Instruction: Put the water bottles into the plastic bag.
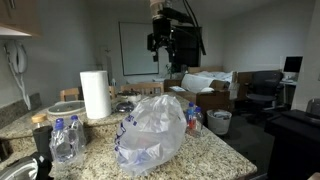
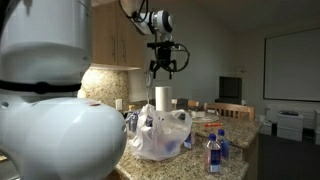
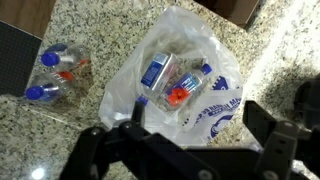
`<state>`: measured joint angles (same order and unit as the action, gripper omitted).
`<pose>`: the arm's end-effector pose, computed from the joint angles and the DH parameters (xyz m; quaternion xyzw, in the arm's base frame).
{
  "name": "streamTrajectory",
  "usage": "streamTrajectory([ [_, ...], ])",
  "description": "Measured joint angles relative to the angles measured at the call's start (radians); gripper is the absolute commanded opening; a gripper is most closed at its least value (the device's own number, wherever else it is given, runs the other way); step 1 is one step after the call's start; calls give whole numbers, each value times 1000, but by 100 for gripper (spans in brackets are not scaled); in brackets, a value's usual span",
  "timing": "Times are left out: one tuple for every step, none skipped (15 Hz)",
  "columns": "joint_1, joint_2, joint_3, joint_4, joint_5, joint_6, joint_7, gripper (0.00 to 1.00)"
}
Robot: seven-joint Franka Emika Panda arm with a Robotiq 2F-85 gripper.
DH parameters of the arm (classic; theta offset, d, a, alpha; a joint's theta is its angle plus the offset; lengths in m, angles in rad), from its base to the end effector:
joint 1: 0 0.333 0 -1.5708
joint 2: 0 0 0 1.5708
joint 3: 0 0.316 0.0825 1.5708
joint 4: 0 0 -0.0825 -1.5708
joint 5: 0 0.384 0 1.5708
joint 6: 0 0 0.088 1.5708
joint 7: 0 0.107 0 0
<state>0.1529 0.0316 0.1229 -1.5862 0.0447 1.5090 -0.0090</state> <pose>0.5336 0.1551 0.5949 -0.9881 -0.1419 0.0570 0.0169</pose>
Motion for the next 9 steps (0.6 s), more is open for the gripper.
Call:
streamTrajectory([
  [-14, -27, -15, -23, 6, 0, -18, 100],
  [-32, -54, -33, -48, 12, 0, -42, 100],
  [-50, -80, -53, -72, 19, 0, -69, 100],
  [-71, -106, -79, -98, 30, 0, -105, 100],
  [-94, -128, -107, -125, 39, 0, -147, 100],
  [-117, -142, -137, -151, 47, 3, -188, 100],
  [-139, -146, -166, -178, 56, 16, -227, 100],
  [-160, -140, -194, -206, 68, 51, -247, 100],
  [-178, -126, -215, -232, 81, 92, -257, 100],
])
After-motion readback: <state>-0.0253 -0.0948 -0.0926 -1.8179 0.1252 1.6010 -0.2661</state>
